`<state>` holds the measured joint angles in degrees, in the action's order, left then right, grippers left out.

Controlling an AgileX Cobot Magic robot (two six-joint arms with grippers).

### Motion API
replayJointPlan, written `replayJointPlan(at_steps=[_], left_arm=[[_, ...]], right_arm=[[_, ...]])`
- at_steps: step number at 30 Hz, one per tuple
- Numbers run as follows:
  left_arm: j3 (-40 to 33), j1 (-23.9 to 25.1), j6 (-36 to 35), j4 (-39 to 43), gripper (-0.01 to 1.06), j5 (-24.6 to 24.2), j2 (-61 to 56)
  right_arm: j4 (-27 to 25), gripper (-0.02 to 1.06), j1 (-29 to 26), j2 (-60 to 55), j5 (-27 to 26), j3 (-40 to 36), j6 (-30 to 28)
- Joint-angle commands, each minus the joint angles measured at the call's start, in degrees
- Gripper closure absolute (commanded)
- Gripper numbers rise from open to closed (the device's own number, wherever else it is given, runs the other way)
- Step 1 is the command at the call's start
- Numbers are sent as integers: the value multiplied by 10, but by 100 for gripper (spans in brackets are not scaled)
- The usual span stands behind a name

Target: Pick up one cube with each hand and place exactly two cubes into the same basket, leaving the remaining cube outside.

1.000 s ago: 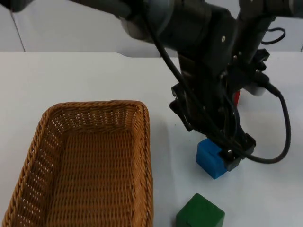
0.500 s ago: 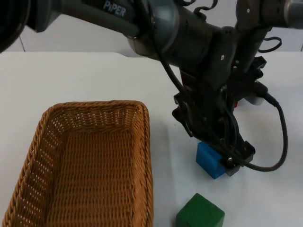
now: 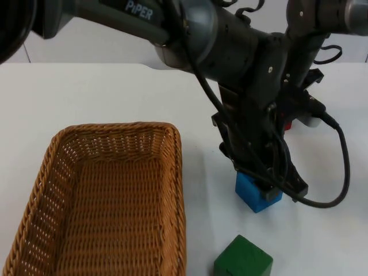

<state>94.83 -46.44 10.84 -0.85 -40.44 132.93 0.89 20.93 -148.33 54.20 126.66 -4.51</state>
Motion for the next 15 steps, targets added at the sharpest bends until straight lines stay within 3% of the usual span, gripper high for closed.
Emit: replayJointPlan(at_steps=[1, 7, 15], left_arm=[[3, -4, -6, -2, 105, 2, 0], [3, -4, -6, -3, 105, -15, 0], [4, -4, -12, -1, 105, -76, -28]], right_arm=[[2, 104, 3, 4, 2, 5, 0], [3, 105, 3, 20, 8, 5, 0], [4, 105, 3, 98, 37, 5, -13]])
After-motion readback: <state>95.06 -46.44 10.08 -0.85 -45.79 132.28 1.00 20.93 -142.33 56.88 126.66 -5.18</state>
